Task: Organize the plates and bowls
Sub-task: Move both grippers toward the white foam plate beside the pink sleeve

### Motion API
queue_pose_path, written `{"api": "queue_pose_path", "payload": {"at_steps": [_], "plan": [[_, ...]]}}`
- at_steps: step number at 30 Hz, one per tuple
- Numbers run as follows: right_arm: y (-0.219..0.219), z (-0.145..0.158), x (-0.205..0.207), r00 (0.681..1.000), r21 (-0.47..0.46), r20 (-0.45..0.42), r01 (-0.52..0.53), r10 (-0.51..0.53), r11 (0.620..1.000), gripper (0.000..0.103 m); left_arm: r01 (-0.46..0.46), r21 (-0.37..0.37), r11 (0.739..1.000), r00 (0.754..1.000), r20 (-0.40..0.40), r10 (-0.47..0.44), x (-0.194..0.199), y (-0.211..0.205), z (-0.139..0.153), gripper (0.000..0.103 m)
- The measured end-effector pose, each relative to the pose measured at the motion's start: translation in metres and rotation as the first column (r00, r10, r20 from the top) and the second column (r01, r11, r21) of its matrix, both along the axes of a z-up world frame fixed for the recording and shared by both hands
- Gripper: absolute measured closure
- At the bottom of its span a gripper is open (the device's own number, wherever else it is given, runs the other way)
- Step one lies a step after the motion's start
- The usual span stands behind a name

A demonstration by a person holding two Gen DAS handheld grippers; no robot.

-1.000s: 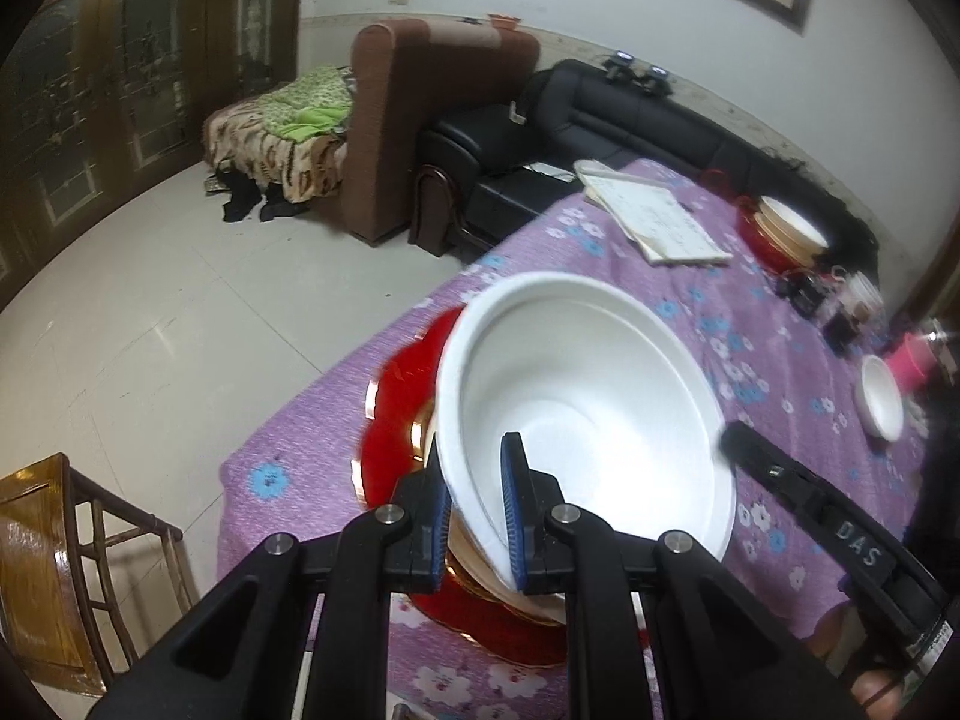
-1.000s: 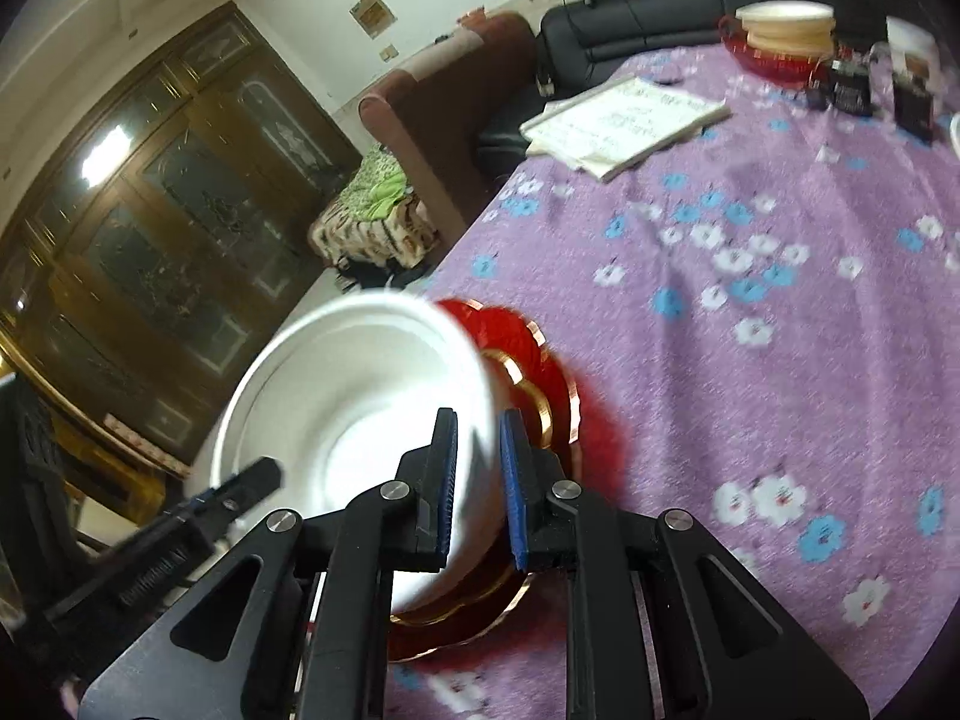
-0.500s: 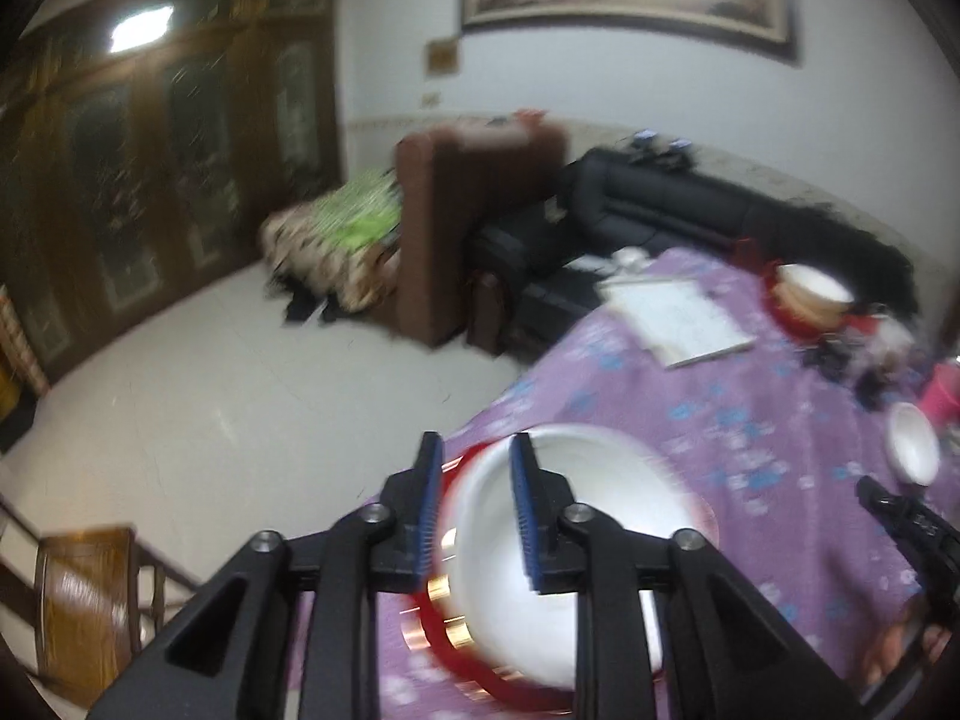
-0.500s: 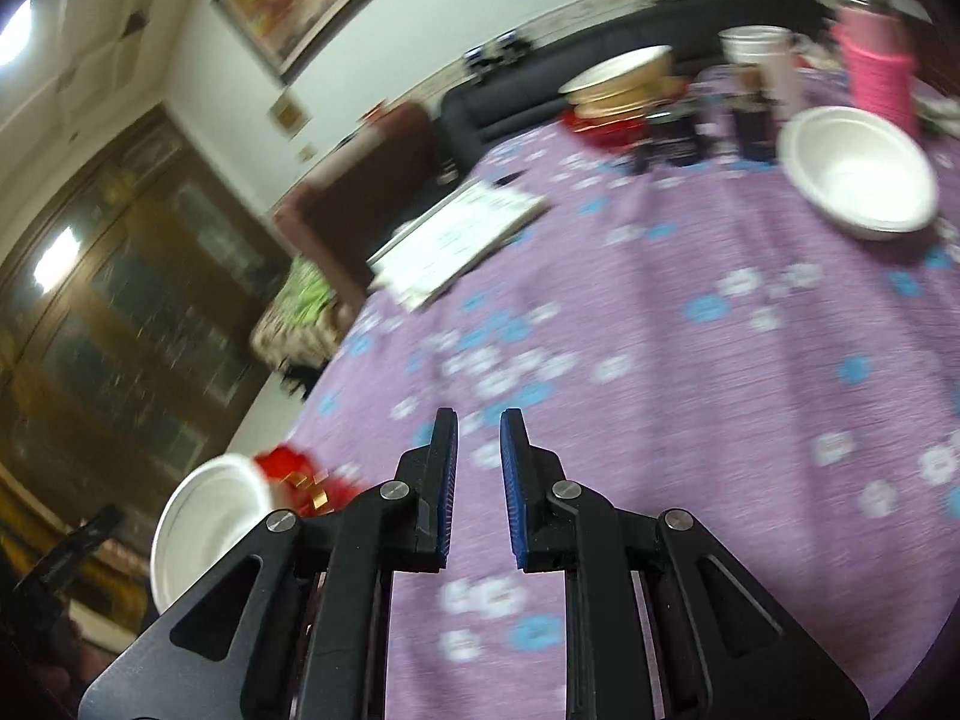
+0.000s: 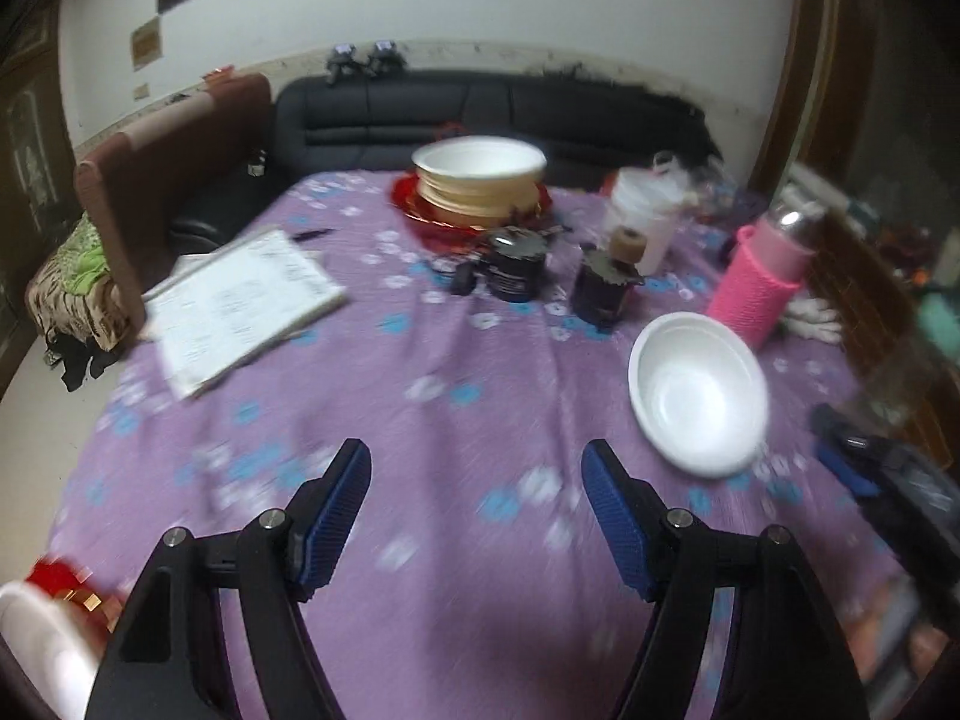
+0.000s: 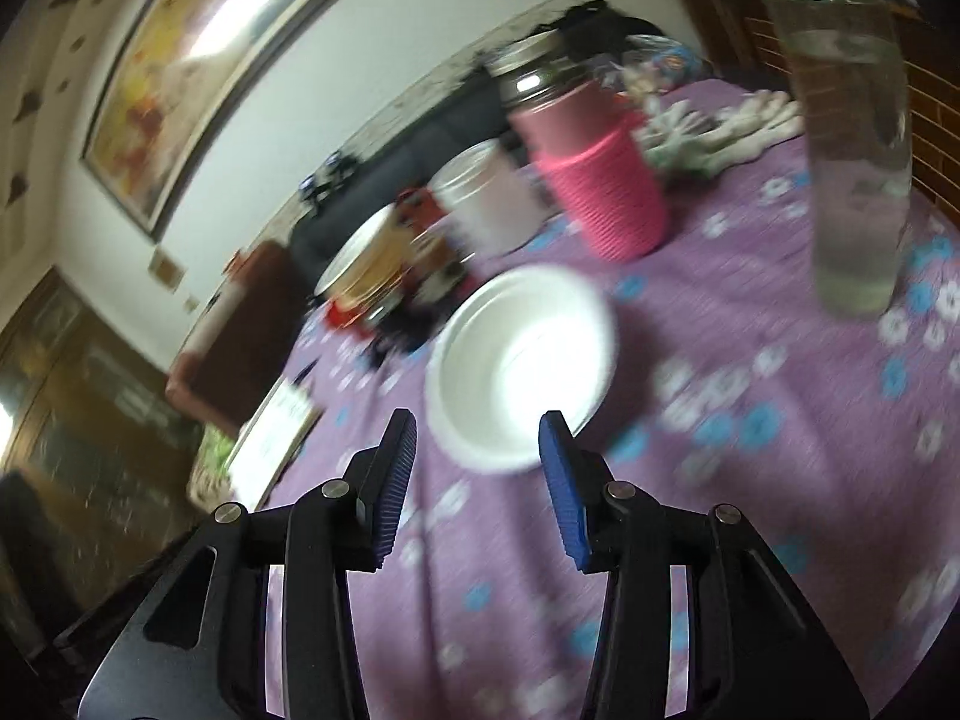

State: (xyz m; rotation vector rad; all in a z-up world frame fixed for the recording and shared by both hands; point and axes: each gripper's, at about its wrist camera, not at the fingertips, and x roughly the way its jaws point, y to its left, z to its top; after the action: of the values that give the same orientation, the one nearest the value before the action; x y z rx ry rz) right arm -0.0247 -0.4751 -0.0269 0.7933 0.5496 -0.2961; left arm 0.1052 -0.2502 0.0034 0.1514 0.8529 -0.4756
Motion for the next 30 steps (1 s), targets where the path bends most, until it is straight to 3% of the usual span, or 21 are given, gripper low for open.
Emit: {"api": "queue_pose_path", "payload": {"at_steps": [5,9,13,17,20,22,23,26,30], "plan": [[-0.058,-0.019,0.023,0.998,0.117,-0.041,0.053,-0.048,0.992,0.06,-0.006,0.061,0.998,0.999,-0.045,0.009,0.034,-0.058,-0.032,0.03],[-0.074,-0.041,0.044,0.995,0.184,-0.085,0.061,-0.046,0.981,0.06,-0.019,0.057,0.998,0.999,-0.036,0.021,0.041,-0.079,-0.041,0.03],[-0.072,-0.053,0.055,0.992,0.165,-0.116,0.056,-0.037,0.985,0.061,-0.015,0.075,0.997,1.0,-0.023,0.017,0.047,-0.097,-0.049,0.03],[-0.07,-0.059,0.06,0.99,0.136,-0.133,0.071,-0.053,0.988,0.062,0.0,0.071,0.997,0.997,-0.072,0.006,0.054,-0.106,-0.064,0.03],[-0.072,-0.062,0.058,0.988,0.123,-0.136,0.088,-0.071,0.988,0.079,0.011,0.04,0.999,0.996,-0.09,-0.007,0.056,-0.107,-0.07,0.03],[-0.072,-0.064,0.058,0.987,0.112,-0.144,0.094,-0.078,0.989,0.082,0.027,0.016,1.0,0.992,-0.122,-0.025,0.058,-0.107,-0.073,0.03],[-0.072,-0.065,0.06,0.986,0.106,-0.144,0.096,-0.08,0.99,0.09,0.034,0.007,0.999,0.991,-0.131,-0.033,0.059,-0.106,-0.073,0.03],[-0.069,-0.066,0.061,0.988,0.099,-0.138,0.084,-0.07,0.992,0.092,0.045,0.009,0.999,0.989,-0.144,-0.043,0.063,-0.102,-0.072,0.03],[-0.074,-0.071,0.062,0.995,0.209,-0.098,0.04,-0.02,0.977,0.093,0.014,-0.051,0.999,0.981,-0.193,-0.024,0.076,-0.085,-0.069,0.03]]}}
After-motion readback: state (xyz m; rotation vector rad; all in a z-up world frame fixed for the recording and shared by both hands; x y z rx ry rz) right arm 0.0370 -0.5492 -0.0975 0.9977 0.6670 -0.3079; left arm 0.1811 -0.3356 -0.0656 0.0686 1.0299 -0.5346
